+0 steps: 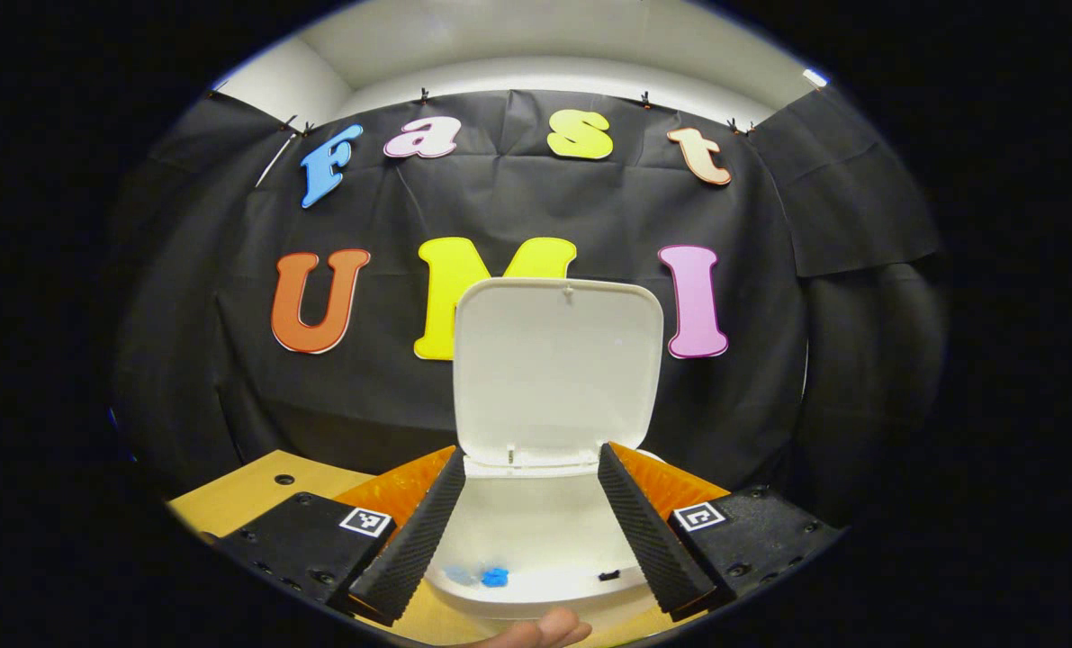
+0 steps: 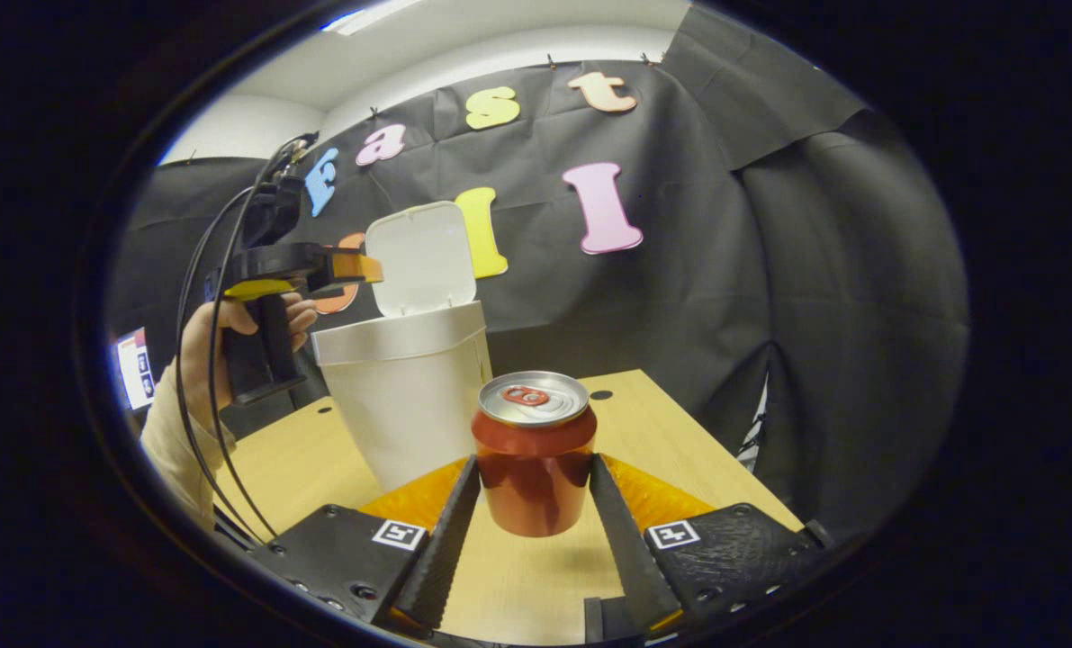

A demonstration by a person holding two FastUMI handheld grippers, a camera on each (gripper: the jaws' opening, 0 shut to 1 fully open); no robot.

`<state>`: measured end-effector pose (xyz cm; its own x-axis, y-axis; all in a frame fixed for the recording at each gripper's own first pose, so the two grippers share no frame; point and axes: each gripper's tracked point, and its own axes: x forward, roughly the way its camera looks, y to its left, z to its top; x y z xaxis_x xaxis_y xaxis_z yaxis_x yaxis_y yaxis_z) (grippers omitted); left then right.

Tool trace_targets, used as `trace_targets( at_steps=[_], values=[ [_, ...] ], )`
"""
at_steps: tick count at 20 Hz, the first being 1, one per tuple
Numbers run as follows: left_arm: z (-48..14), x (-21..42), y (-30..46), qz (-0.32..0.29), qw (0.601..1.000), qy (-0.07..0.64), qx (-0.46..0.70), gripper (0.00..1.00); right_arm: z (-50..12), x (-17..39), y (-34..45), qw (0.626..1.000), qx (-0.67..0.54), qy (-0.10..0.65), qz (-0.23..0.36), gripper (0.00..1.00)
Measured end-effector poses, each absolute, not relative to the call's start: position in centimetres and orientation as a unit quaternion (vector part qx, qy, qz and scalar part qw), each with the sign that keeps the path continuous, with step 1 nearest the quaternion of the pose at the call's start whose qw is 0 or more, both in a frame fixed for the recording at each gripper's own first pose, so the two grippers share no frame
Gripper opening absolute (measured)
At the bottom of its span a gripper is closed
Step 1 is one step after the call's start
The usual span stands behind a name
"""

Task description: Press the lid of the desktop garbage bin to open it, pick up the crumpled paper on the desktop and throw it into the bin, then pick up the pop can on the desktop and drop it into the bin, and finally close the garbage bin lid.

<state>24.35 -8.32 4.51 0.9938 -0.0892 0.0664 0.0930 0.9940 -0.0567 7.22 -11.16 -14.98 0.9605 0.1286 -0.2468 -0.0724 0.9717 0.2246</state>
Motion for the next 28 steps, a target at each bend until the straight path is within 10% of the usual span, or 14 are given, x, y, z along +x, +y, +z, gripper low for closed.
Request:
trace_targets(
  at_steps=[28],
  values=[
    [-13.7,11.1,2.7,-0.019,0.997,0.047,-0.054,0.98,-5.3,9.1,-4.3,0.997,0.021,0.035,0.064,0.75]
  ],
)
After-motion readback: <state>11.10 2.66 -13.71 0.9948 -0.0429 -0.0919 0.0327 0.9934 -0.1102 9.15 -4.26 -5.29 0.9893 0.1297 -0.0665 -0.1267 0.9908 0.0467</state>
